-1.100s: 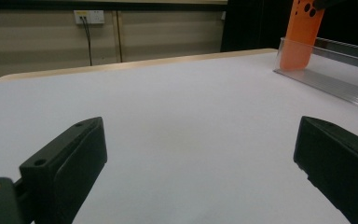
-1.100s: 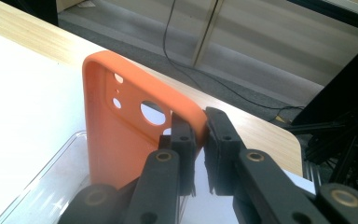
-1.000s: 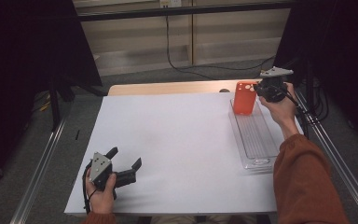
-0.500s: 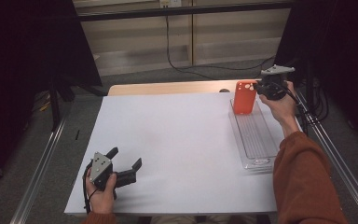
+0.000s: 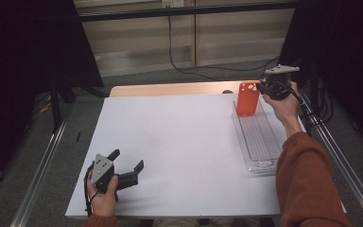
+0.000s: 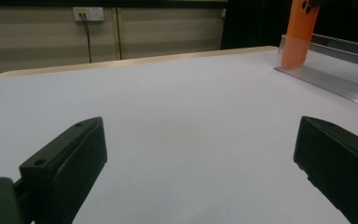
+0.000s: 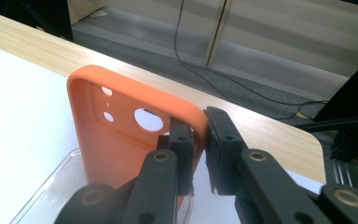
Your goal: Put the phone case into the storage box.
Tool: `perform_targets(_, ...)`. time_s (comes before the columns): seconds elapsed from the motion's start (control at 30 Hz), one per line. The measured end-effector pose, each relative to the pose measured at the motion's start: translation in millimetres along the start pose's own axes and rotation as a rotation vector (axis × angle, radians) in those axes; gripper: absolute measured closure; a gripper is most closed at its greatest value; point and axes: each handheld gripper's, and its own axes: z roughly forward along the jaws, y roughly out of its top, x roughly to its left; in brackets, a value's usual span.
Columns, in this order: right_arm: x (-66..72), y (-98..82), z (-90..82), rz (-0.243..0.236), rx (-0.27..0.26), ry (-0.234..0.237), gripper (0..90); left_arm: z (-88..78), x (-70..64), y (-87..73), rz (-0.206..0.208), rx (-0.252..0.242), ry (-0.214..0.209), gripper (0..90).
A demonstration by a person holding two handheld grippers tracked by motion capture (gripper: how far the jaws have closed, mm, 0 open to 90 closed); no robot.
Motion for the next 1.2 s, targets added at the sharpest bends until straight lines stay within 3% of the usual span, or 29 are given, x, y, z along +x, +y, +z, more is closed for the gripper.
perform_targets(0.2,-0.4,-0.1,-0.2,0.006,0.000,0.000,79.1,0.0,0.5,0.1,0.005,0.003,-0.002,2.7)
perform_targets(0.77,-3.8,-2.3,-3.1,0.050,0.009,-0.005,63.3,-0.4,0.8,0.2,0.004,0.001,-0.001,2.7)
perform_targets(1.07,-3.6,-2.8,-5.4,0.074,0.004,0.005,50.3,-0.9,0.8,0.4,0.003,-0.001,0.000,2.7)
perform_targets(1.2,-3.8,-2.8,-7.0,0.091,0.000,0.016,39.6,-1.4,1.4,0.4,-0.001,-0.003,0.002,2.7)
